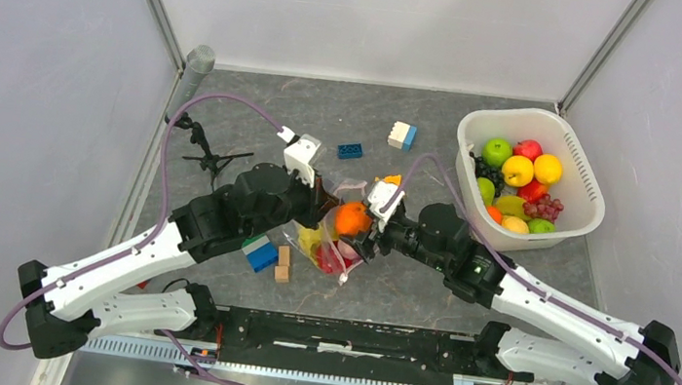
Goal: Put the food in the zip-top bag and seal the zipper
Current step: Place the fake fruit in the zipper food storage bag.
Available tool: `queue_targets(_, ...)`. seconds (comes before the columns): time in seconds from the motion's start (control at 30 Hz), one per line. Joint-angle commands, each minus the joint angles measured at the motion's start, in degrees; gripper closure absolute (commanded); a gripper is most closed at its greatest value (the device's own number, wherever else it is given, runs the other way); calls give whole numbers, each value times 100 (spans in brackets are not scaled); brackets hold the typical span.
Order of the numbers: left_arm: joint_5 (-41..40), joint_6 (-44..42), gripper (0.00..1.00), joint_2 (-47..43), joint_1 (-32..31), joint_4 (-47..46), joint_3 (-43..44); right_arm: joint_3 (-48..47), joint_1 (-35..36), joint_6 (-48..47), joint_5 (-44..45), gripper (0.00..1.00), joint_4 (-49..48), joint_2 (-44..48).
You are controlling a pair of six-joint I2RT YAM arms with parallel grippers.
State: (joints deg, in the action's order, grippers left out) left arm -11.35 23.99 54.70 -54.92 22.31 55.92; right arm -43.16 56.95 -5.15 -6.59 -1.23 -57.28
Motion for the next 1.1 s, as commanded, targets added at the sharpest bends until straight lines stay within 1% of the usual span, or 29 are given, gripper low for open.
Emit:
queue_targets(0.0,159,-17,97,-139,34,-174,337,-223,379,-494,1507,49,-348,-135)
queue_targets(0.17,352,7,97,-119,37,-156,463,-130,1030,-957,2850,45,-789,-502)
queue_targets(0.2,388,9,97,-131,34,-155,478,-65,1082,-1008,2924,44,-939,-528)
queue_targets(0.27,400,18,97,-169,35,-156,498,128,1116,-1031,2719,43,-1363,-543)
queue_targets(0.43,381,14,97,-278,36,-131,533,417,1117,-1000,2009,35,-1853,-625)
queue_targets(0.5,364,18,97,-314,35,-121,534,462,1110,-956,1455,30,-1933,-578)
queue_targets(0.6,323,18,97,-350,34,-130,516,380,1108,-979,428,28,-1802,-575)
queue_targets(0.63,321,18,97,-350,40,-130,524,378,1110,-975,367,25,-1814,-574)
queue_targets(0.7,346,18,97,-354,36,-128,525,402,1108,-898,761,13,-1815,-568)
queue_targets(0.73,359,25,97,-359,36,-142,525,392,1108,-892,1049,10,-1750,-568)
queue_targets(0.83,345,29,97,-390,34,-133,492,398,1108,-873,1270,3,-1664,-389)
queue_targets(1.0,142,25,97,-468,37,-113,412,579,1111,-730,1048,2,-1873,315)
queue_targets(1.03,112,18,97,-482,39,-112,395,603,1108,-695,971,5,-1865,444)
queue_targets(1.07,99,5,97,-478,35,-108,385,619,1108,-670,930,12,-1835,573)
